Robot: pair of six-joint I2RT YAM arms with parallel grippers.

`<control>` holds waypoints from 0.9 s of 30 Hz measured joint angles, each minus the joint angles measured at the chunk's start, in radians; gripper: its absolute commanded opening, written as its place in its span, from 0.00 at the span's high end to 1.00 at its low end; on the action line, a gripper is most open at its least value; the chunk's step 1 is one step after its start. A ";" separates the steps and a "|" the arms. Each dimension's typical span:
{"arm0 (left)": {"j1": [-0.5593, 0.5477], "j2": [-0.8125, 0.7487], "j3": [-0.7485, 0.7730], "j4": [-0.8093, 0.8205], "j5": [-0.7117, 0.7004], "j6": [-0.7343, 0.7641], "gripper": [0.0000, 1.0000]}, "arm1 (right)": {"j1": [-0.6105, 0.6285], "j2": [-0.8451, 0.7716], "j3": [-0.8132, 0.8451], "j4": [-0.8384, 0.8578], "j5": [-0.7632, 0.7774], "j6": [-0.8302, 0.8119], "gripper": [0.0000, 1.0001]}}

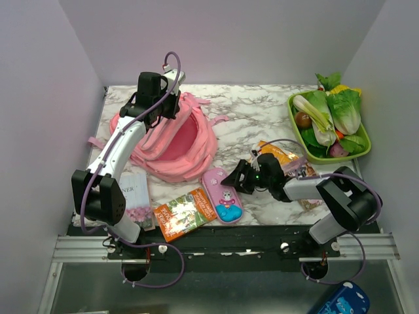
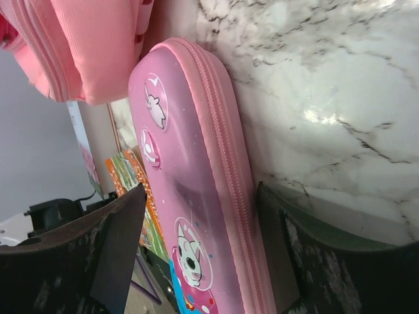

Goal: Pack the student bag
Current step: Pick up the stationery from the center of the board.

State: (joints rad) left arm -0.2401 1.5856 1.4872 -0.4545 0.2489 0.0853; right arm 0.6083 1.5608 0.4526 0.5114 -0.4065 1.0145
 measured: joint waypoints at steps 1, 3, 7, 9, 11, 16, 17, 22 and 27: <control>0.000 0.000 0.000 0.000 0.000 0.000 1.00 | 0.006 0.000 0.002 0.000 -0.001 -0.010 0.21; -0.003 0.000 -0.001 0.000 0.000 -0.002 1.00 | 0.014 -0.002 0.002 0.002 -0.008 -0.024 0.20; -0.012 0.000 -0.001 0.000 -0.003 -0.006 1.00 | 0.018 -0.038 -0.025 0.013 -0.032 -0.049 0.20; -0.023 0.000 -0.001 0.000 -0.008 -0.008 1.00 | 0.018 -0.066 -0.030 0.011 -0.038 -0.068 0.20; -0.032 0.000 -0.001 -0.001 -0.013 -0.008 1.00 | 0.018 -0.098 -0.028 0.010 -0.047 -0.090 0.20; -0.048 0.000 -0.001 -0.002 -0.025 -0.011 1.00 | 0.035 -0.167 -0.001 -0.012 -0.071 -0.143 0.21; -0.049 0.000 -0.001 -0.002 -0.028 -0.011 1.00 | 0.043 -0.168 0.013 -0.023 -0.078 -0.155 0.21; -0.049 0.000 -0.001 -0.001 -0.032 -0.011 1.00 | 0.087 -0.124 0.087 -0.104 -0.088 -0.225 0.24; -0.050 0.000 -0.001 -0.001 -0.032 -0.011 1.00 | 0.119 -0.039 0.142 -0.204 -0.084 -0.295 0.35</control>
State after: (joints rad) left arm -0.2897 1.5860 1.4860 -0.4557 0.2173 0.0742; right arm 0.7277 1.5223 0.5945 0.3069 -0.4904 0.7197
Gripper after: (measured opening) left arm 0.017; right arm 0.711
